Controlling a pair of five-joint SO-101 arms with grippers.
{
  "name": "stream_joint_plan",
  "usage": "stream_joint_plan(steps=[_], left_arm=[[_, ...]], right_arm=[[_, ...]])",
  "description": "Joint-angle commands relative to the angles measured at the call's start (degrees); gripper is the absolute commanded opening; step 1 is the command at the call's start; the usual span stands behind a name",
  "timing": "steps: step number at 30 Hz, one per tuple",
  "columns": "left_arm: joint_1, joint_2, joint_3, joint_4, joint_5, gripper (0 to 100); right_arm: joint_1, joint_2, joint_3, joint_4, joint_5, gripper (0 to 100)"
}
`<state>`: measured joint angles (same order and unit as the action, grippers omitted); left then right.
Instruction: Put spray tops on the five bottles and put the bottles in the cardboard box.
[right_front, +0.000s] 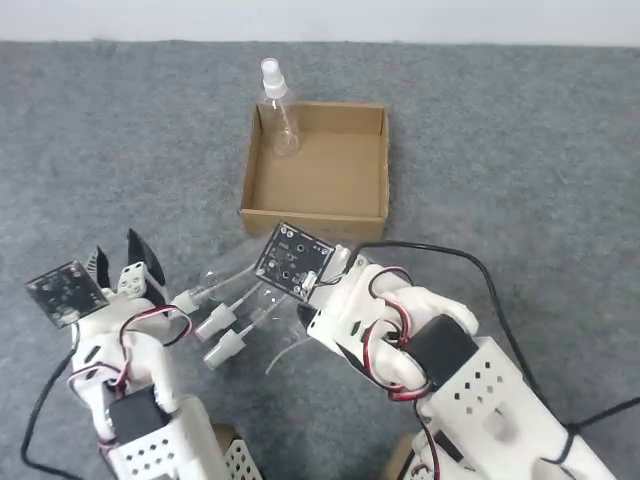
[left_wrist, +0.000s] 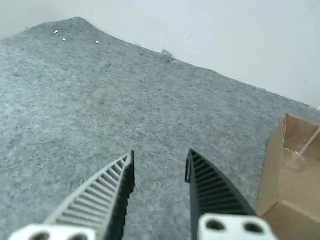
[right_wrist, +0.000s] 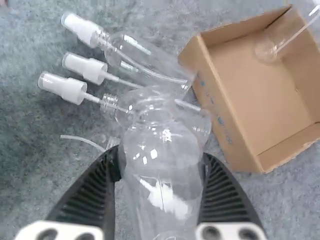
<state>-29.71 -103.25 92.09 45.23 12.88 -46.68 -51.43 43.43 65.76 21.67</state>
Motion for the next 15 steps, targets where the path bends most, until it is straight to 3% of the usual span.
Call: stream_joint_plan(steps=[1, 15], left_arm=[[-0.26, -0.88, -4.26, 1.49, 0.79, 16], [-0.26, -0.88, -4.35, 1.49, 0.79, 16]], right_arm=[[2.15, -1.80, -0.18, -1.01, -0.62, 5.4], [11.65, -8.48, 3.25, -1.63, -4.31, 5.4]])
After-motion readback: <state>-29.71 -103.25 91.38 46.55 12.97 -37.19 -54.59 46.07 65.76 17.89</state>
